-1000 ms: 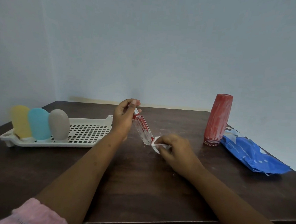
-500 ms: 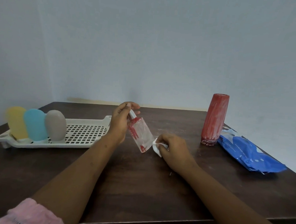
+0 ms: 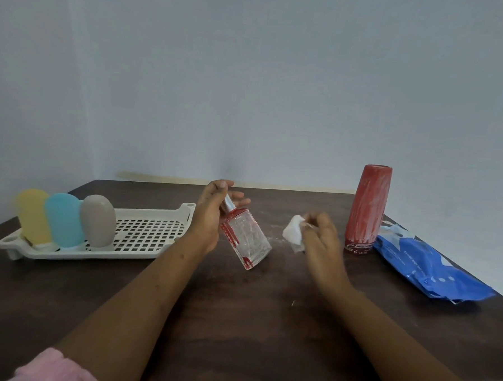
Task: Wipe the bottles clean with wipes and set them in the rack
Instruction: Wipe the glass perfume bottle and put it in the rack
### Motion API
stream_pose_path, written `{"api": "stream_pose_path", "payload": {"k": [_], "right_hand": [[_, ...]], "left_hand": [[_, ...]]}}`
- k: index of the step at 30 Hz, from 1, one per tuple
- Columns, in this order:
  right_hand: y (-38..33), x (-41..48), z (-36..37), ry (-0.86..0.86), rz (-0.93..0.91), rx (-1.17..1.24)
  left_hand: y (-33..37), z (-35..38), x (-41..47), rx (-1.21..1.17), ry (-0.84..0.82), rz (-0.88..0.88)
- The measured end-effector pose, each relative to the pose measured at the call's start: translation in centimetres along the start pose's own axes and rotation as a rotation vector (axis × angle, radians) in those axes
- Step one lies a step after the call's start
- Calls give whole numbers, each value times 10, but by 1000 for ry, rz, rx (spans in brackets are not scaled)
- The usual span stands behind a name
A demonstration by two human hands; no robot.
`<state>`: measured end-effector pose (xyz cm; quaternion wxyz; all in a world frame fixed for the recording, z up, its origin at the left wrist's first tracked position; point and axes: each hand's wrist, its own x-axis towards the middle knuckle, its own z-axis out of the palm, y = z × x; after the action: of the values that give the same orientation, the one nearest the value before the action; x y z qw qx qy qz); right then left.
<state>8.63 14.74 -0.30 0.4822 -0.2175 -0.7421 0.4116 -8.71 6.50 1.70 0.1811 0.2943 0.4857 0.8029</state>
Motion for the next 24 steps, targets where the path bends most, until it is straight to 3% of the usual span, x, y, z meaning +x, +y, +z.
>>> {"api": "stream_pose_path", "payload": {"k": [3, 5, 7, 11, 14, 18, 24], "right_hand": [[-6, 5, -3, -86, 348, 441], [-8, 15, -1, -136, 396, 506], [-9, 26, 5, -172, 284, 337], [-8, 45, 24, -172, -220, -209], [-5, 48, 40, -148, -439, -341], [3, 47, 51, -142, -529, -372], [-2, 39, 46, -225, -443, -316]], "left_hand": [[0, -1, 1, -1, -8, -8], [0, -3, 3, -6, -10, -23], [-1, -6, 4, -6, -15, -41], [-2, -10, 7, -1, -13, -56], [-2, -10, 7, -2, -31, -51], [-1, -5, 6, 1, -74, -29], [-5, -2, 4, 8, -112, -7]]}}
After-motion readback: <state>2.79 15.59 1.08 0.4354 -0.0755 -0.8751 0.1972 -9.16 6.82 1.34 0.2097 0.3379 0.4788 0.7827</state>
